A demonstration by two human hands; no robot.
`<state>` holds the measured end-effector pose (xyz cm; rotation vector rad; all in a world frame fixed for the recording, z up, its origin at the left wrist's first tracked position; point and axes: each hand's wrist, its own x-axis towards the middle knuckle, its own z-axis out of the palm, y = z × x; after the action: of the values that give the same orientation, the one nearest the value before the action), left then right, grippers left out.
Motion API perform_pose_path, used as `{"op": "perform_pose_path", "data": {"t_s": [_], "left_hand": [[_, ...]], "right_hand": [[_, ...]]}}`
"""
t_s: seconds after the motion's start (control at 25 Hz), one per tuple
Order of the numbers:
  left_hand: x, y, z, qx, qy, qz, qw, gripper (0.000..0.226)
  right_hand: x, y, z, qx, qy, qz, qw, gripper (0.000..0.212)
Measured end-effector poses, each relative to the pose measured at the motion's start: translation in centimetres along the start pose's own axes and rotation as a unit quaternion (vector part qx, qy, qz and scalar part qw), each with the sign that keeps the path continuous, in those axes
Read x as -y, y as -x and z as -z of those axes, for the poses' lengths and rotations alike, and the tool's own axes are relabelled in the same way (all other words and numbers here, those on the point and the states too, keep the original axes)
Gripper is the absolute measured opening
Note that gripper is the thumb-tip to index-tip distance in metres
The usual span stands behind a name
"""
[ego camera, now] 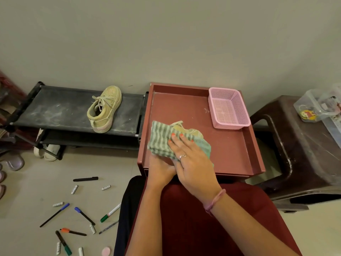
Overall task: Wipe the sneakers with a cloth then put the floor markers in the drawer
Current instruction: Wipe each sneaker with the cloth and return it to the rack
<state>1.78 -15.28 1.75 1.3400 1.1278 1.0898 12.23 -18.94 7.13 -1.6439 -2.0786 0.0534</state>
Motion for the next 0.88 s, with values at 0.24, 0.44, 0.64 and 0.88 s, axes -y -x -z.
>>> {"op": "perform_pose_path", "data": {"t_s": [0.24,0.44,0.64,0.88], "left_hand": [[-0.2,-0.2,0.4,0.024,0.031,-0.005,0.999,0.092],[-0.7,0.1,0.5,0.025,0.056,-0.004,0.998,0.089],[1.6,0.1,1.7,0.009,0.030,0.057,0.998,0.072],[2.0,-0.2,1.9,0.015,0.008,0.027,1.000,0.092]], "right_hand": [[-2.7,-3.2,-0.7,0.031,-0.201,-0.218,0.954,0.024],[-2.2,-3.2,-1.1,0.040,-0.250,-0.238,0.938,0.029],[-0.5,1.5,-2.4,0.030,-0.200,-0.064,0.977,0.048],[-5.9,-1.5,-4.1,-0.027,-0.346,-0.290,0.892,0.035]]}}
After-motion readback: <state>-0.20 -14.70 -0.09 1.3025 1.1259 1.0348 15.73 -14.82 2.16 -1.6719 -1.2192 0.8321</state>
